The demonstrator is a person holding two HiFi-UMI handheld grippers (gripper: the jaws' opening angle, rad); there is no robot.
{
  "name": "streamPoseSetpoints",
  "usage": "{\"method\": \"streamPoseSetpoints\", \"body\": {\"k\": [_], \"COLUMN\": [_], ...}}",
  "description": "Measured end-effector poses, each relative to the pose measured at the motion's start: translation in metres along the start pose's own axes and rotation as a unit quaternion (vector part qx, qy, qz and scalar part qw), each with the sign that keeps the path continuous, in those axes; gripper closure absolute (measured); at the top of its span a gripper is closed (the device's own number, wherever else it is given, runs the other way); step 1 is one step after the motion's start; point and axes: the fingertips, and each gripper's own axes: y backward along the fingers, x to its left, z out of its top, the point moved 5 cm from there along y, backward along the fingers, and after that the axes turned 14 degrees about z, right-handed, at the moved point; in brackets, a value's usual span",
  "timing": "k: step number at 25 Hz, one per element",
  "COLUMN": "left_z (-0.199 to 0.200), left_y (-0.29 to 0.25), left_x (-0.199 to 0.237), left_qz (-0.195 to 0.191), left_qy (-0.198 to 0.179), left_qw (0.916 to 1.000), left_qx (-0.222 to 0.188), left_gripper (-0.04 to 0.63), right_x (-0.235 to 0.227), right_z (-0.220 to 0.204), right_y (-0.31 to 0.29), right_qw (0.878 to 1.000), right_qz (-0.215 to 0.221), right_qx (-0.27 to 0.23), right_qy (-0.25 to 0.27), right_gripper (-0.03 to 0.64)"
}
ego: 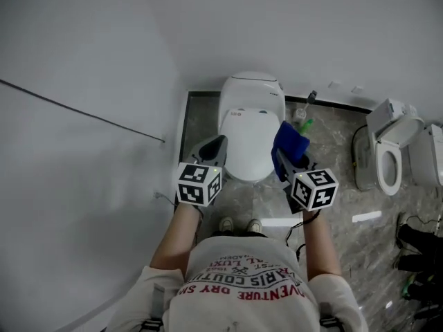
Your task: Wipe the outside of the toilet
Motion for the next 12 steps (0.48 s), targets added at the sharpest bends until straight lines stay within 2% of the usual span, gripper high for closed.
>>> {"method": "streamPoseSetpoints", "body": {"k": [2,5,8,12], "left_z": [0.03,0.064,0.08,0.089], "left_y": [0.013,0.033,0.042,0.054], "left_x": [-0.007,-0.018,-0.025,-0.037], "left_qz": [-0.004,-0.018,-0.024,-0.035], "left_qy": [-0.012,-0.006,-0.014,-0.033], "left_qw": [0.9997,0.9984,0.9965,0.9945], "left_qx": [-0.021,-0.053,-0.079,-0.093], "left_gripper": [0.589,0.589,0.589,0.589], "right_x": [0.015,0.033,0.037,0.046], "right_z": [0.022,0.044,0.059,0.073], "right_y": [0.018,0.04,0.045,0.054], "right_qw": [1.0,0.998,0.997,0.995], "right_qz": [-0.003,0.001,0.002,0.0], "right_qx": [-0.021,-0.035,-0.048,-0.064], "right_qy": [0.015,0.045,0.065,0.079], "right_gripper": [0.545,0.545,0.545,0.545]}}
